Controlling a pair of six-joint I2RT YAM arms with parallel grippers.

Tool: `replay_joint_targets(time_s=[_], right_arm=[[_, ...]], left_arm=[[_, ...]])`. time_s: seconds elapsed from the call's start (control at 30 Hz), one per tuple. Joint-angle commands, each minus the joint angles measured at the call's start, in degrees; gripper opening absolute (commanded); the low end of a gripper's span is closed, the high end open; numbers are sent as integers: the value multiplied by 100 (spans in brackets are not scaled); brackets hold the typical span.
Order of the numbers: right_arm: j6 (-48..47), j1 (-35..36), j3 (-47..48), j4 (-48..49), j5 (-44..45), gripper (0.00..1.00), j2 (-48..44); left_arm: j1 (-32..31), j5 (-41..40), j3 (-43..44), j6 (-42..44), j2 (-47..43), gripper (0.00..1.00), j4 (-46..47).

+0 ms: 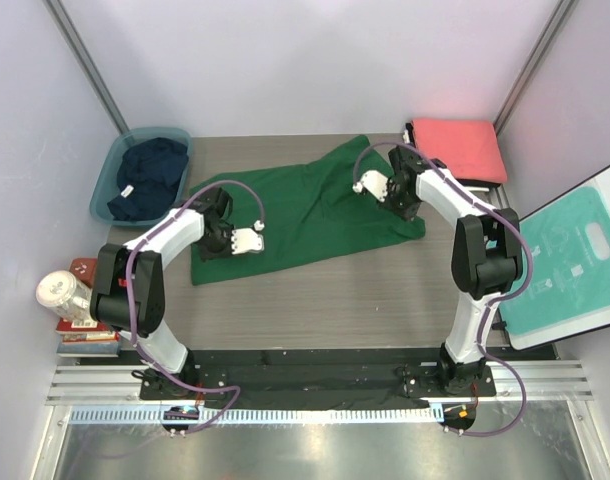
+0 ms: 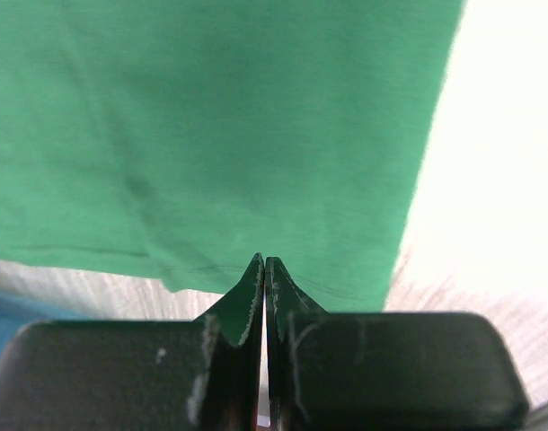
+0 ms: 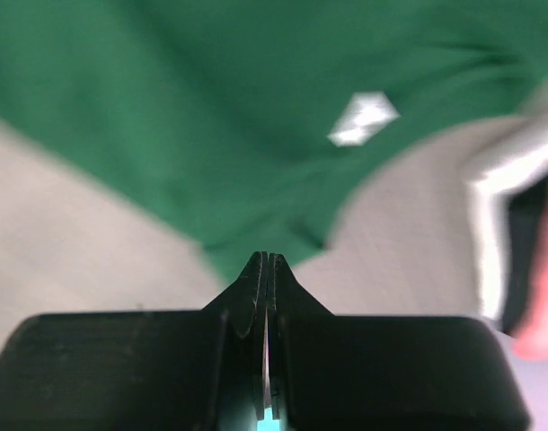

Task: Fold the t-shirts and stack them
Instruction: Fold the flattened tshirt in 1/3 of the way

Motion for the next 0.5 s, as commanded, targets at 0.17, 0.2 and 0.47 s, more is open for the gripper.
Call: replay_joint_targets(time_s=[0.17, 0.2, 0.47], right_arm=[[-87, -159, -131, -950, -717, 1, 257], [-69, -185, -122, -915, -682, 1, 388], [-16, -361, 291, -467, -278, 1, 855]], left_arm=[[-65, 68, 208, 215, 359, 0, -722], [-65, 51, 173, 206, 377, 0, -582], [-100, -213, 23, 154, 500, 0, -273]])
